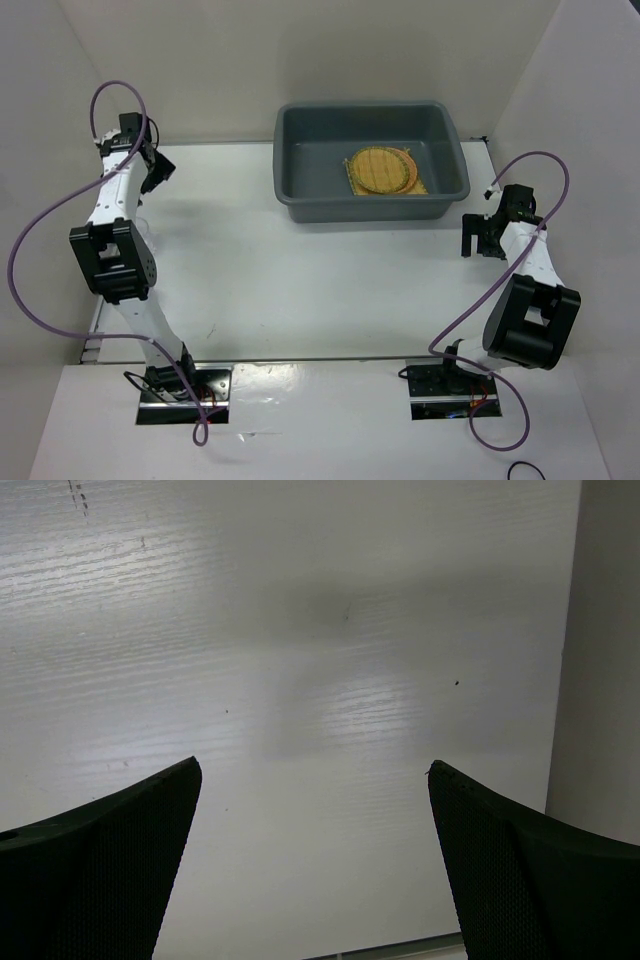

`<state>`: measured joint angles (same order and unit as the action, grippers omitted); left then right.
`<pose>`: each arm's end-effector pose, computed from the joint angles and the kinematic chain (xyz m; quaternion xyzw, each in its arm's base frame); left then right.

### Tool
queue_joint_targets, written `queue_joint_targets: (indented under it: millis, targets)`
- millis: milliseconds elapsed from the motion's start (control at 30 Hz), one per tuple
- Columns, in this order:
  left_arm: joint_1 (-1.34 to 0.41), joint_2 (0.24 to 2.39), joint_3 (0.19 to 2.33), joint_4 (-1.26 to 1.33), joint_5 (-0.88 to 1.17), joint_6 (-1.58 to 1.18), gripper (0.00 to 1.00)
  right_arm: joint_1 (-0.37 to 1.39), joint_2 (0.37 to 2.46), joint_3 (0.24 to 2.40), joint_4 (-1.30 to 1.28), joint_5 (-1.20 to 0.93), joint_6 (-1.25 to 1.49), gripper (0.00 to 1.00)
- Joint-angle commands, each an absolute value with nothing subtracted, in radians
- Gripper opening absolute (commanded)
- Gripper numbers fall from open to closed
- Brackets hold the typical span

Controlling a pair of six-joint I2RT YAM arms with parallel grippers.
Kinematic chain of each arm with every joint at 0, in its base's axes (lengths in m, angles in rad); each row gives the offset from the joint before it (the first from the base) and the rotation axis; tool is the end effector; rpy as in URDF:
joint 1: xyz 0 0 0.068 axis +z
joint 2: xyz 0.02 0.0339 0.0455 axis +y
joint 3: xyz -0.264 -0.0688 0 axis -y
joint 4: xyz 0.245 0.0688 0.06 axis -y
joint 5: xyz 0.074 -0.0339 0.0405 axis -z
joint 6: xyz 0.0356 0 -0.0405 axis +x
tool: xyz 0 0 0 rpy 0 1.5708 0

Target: Place the mixed dishes into the plastic bin

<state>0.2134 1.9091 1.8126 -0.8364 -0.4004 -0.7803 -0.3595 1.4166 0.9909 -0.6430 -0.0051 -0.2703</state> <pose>0.4084 0.1027 0.3129 -0.4984 0.7884 0.0954 0.3479 0.2623 -0.0984 0.2318 0.0426 0.9677 -0.0746 0.2370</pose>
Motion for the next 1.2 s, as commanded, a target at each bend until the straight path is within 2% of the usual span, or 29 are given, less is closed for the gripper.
queue_joint_targets:
  millis: [0, 633, 667, 733, 767, 800, 867, 933, 967, 1167]
  targets:
    - [0.233, 1.957, 1.819, -0.87, -0.425, -0.749, 1.0, -0.354, 1.42, 0.988, -0.637, -0.011, -0.276, 0.98]
    - [0.275, 1.977, 1.583, -0.773, -0.423, -0.73, 1.0, -0.354, 1.45, 0.988, -0.637, -0.002, -0.276, 0.98]
    - [0.275, 1.977, 1.583, -0.773, -0.423, -0.73, 0.95, -0.354, 1.45, 0.988, -0.637, -0.002, -0.276, 0.98]
    - [0.275, 1.987, 1.557, -0.764, -0.414, -0.73, 0.73, -0.354, 1.459, 0.988, -0.637, -0.002, -0.276, 0.98]
    - [0.275, 1.976, 1.557, -0.764, -0.414, -0.73, 0.52, -0.354, 1.459, 0.988, -0.637, -0.002, -0.276, 0.98]
    - [0.275, 1.955, 1.542, -0.746, -0.414, -0.73, 0.42, -0.354, 1.459, 0.988, -0.637, -0.002, -0.276, 0.98]
    - [0.275, 1.921, 1.511, -0.72, -0.399, -0.713, 0.33, -0.354, 1.459, 0.988, -0.637, -0.002, -0.276, 0.98]
    - [0.275, 1.853, 1.502, -0.666, -0.335, -0.692, 0.15, -0.354, 1.47, 0.988, -0.637, -0.002, -0.276, 0.98]
    - [0.275, 1.824, 1.49, -0.62, -0.245, -0.692, 0.01, -0.354, 1.47, 0.988, -0.637, -0.002, -0.276, 0.98]
    - [0.232, 1.541, 1.445, -0.366, 0.038, -0.873, 0.0, -0.354, 1.479, 0.988, -0.646, -0.011, -0.276, 0.98]
